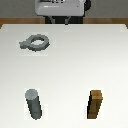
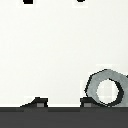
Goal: Put the loop with the handle onto the peg.
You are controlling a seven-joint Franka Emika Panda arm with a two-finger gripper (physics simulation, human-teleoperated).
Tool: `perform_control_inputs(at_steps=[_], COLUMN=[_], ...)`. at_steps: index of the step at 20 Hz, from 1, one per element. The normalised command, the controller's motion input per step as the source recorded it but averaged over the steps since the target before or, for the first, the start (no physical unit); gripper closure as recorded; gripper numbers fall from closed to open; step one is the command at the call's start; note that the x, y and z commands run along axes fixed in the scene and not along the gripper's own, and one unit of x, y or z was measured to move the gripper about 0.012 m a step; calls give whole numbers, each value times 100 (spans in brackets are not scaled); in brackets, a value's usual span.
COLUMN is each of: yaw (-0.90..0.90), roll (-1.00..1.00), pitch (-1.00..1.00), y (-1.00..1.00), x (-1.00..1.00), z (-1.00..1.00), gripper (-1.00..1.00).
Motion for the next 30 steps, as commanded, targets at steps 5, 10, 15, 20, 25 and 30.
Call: perform_control_inputs(at_steps=[5,10,15,20,25,30], yaw=[0,0,0,0,0,0], roll=[0,0,0,0,0,0], pitch=[0,0,0,0,0,0], y=[0,0,-80,-100,-100,-40], x=[0,0,0,0,0,0], z=[0,0,0,0,0,0], gripper=[-100,-100,-100,-100,-100,-100])
